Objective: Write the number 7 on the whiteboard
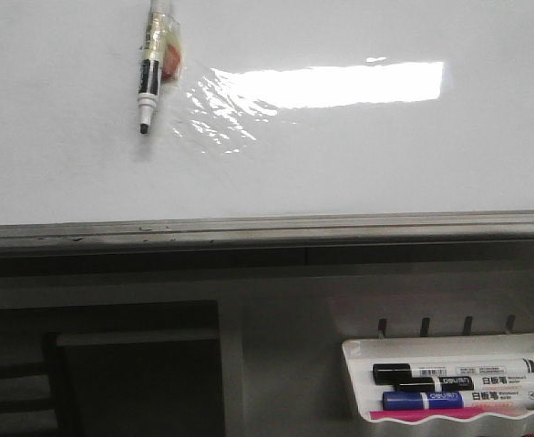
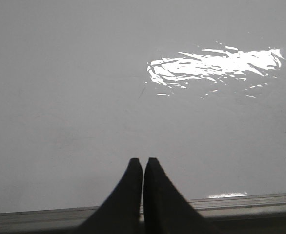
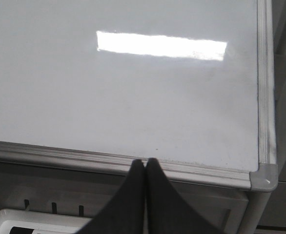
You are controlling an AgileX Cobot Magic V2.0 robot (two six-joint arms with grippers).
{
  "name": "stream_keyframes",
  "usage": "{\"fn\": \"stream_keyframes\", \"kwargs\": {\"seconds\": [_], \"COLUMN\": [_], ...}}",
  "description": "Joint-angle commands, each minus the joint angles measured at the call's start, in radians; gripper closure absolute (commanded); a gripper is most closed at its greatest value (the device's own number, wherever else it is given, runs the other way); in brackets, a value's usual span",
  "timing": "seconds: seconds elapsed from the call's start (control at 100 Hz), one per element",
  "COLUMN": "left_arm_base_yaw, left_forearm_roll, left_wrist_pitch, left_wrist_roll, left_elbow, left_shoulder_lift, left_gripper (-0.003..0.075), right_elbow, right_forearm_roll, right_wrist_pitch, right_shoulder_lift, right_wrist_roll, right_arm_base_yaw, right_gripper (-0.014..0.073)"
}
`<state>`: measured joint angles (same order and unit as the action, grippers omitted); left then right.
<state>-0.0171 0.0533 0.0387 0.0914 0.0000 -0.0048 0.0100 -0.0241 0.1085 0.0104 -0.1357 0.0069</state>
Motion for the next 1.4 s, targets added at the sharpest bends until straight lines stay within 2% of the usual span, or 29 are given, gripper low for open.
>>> {"fn": "stream_keyframes", "kwargs": {"seconds": [0.0,0.22,0.4,0.47,0.6,0.72,0.79,0.88,1.01,1.23,1.39], "left_arm_base_yaw": [-0.003,-0.003,-0.003,-0.003,-0.003,-0.003,-0.003,-0.003,-0.001,-0.001,-0.001], "left_forearm_roll": [0.009,0.009,0.051,0.130,0.373,0.596,0.698,0.759,0.736,0.505,0.481], "left_wrist_pitch": [-0.071,-0.071,-0.071,-0.073,-0.081,-0.083,-0.097,-0.107,-0.039,0.275,0.448], "left_wrist_roll": [-0.009,-0.009,-0.009,-0.009,-0.009,-0.009,-0.009,-0.009,-0.009,0.018,0.140], "left_elbow": [0.036,0.036,0.036,0.036,0.036,0.036,0.032,0.010,-0.074,-0.349,-0.509], "left_shoulder_lift": [-0.030,-0.030,-0.030,-0.030,-0.030,-0.030,-0.030,-0.030,-0.019,0.182,0.351], "left_gripper": [0.0741,0.0741,0.0741,0.0741,0.0741,0.0741,0.0741,0.0741,0.0741,0.0741,0.0741], "right_elbow": [0.031,0.031,0.031,0.031,0.031,0.031,0.029,0.009,-0.072,-0.279,-0.430], "right_forearm_roll": [0.000,0.009,0.185,0.278,0.426,0.638,0.707,0.708,0.693,0.540,0.459], "right_wrist_pitch": [-0.084,-0.084,-0.101,-0.121,-0.158,-0.157,-0.155,-0.125,-0.017,0.237,0.360], "right_shoulder_lift": [0.019,0.019,0.019,0.019,0.019,0.019,0.019,0.019,0.001,-0.236,-0.423], "right_wrist_roll": [0.000,0.000,0.000,0.000,0.000,0.000,0.000,0.000,-0.007,-0.007,-0.023], "right_arm_base_yaw": [-0.007,-0.007,-0.007,-0.007,-0.007,-0.007,-0.007,-0.006,-0.006,-0.007,-0.006], "right_gripper": [0.0657,0.0657,0.0657,0.0657,0.0657,0.0657,0.0657,0.0657,0.0652,0.0649,0.0650]}}
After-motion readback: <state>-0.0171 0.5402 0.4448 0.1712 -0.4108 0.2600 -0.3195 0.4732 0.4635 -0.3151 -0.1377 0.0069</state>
